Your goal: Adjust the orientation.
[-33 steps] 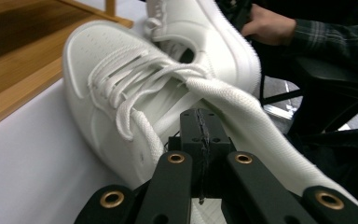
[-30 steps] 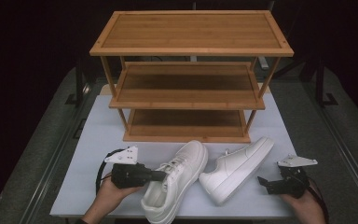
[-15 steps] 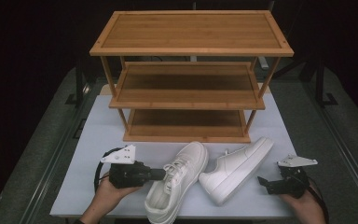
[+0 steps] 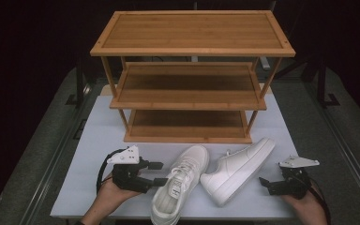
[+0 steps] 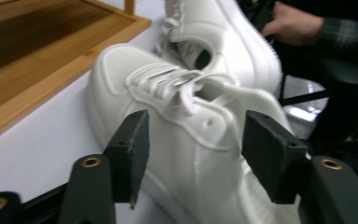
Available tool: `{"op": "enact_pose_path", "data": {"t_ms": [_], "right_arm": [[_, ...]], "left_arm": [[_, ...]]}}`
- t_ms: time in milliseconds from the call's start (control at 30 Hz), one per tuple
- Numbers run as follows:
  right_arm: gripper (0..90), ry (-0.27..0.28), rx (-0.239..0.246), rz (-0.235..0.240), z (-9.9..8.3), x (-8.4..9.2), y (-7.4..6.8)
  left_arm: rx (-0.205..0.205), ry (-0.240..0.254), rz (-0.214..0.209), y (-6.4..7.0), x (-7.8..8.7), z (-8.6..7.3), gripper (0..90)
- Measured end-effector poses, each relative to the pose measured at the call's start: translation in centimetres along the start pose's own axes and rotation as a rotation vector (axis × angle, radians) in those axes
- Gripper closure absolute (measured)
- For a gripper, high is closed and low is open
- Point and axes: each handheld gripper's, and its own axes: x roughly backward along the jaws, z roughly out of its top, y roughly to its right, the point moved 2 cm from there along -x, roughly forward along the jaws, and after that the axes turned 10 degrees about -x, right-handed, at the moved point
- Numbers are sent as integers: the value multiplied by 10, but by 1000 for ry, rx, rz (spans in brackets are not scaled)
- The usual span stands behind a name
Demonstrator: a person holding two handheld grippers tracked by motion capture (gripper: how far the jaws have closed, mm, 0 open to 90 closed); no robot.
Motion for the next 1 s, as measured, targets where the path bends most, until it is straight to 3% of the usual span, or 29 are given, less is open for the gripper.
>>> {"op": "enact_pose_path", "data": {"t_ms": [233, 567, 867, 1000], "right_arm": [[36, 0, 0, 0, 0, 0, 0], [36, 0, 0, 0, 0, 0, 0], [36, 0, -1, 1, 0, 0, 0], [36, 0, 0, 1, 0, 0, 0]], "left_arm": [[-46, -73, -14, 7, -20, -2, 405], [-63, -102, 14, 8, -21, -3, 588], [-65, -119, 127, 7, -16, 0, 780], [-70, -132, 150, 6, -16, 2, 820]]}}
